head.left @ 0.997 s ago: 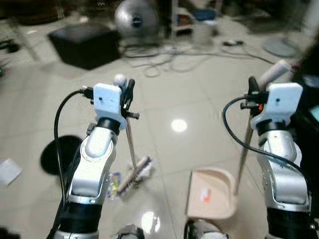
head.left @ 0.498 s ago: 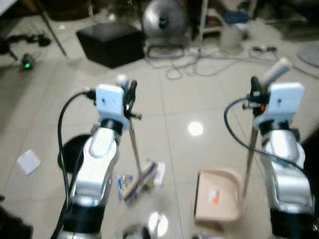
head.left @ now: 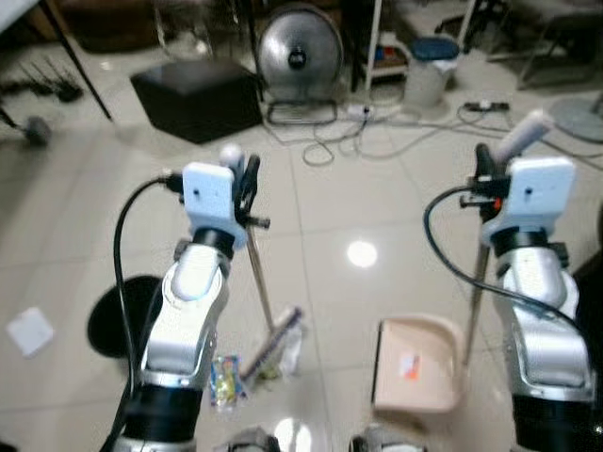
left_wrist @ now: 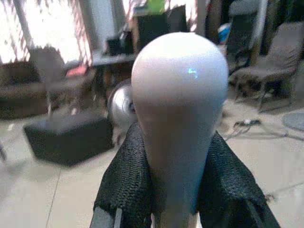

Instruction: Sweep floor

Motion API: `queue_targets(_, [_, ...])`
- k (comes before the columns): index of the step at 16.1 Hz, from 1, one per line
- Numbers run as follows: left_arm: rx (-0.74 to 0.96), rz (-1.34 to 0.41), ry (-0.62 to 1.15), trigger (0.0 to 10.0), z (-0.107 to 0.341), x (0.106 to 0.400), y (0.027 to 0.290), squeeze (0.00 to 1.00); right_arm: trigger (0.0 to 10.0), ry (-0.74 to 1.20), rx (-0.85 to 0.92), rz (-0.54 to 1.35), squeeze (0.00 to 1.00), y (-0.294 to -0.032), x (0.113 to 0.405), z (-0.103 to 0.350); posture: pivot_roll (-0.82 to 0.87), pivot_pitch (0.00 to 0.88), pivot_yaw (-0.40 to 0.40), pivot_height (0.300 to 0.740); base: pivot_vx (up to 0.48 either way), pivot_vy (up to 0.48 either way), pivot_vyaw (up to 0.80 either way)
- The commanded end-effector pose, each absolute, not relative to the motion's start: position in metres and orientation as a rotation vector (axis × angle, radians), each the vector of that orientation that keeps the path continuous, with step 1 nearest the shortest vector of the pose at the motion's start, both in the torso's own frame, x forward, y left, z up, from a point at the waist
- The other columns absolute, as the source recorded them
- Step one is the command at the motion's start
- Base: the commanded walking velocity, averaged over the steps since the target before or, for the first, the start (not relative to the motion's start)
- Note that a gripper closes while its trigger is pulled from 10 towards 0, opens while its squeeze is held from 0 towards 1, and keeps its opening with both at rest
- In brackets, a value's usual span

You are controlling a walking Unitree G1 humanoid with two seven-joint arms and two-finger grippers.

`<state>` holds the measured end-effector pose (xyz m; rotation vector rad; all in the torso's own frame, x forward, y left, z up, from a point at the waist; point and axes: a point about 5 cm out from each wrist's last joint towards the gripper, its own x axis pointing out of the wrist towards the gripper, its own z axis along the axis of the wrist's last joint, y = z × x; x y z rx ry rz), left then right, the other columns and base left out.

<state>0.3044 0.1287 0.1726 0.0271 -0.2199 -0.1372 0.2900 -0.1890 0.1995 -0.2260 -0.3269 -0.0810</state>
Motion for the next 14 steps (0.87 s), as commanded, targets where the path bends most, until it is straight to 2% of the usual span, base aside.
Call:
queue_targets(1, [0.021,-0.091,-0.210,10.0,0.170,0.306,0.136,0.00,10.0,-0.366,-0.204,-0.061,0.00,-0.183,0.292,0.202,-0.09,0.129,0.065,0.740,0.000,0.000,0.00])
queue_targets(4, [0.045,-0.096,-0.274,10.0,0.172,0.310,0.131,0.00,10.0,-0.365,-0.201,-0.060,0.00,-0.186,0.296,0.195,-0.06,0.151,0.061,0.740,0.000,0.000,0.00])
queue_targets(14, [0.136,-0.142,-0.328,10.0,0.173,0.337,0.117,0.00,10.0,-0.409,-0.238,0.021,0.00,-0.179,0.321,0.175,0.01,0.279,0.107,0.740,0.000,0.000,0.00])
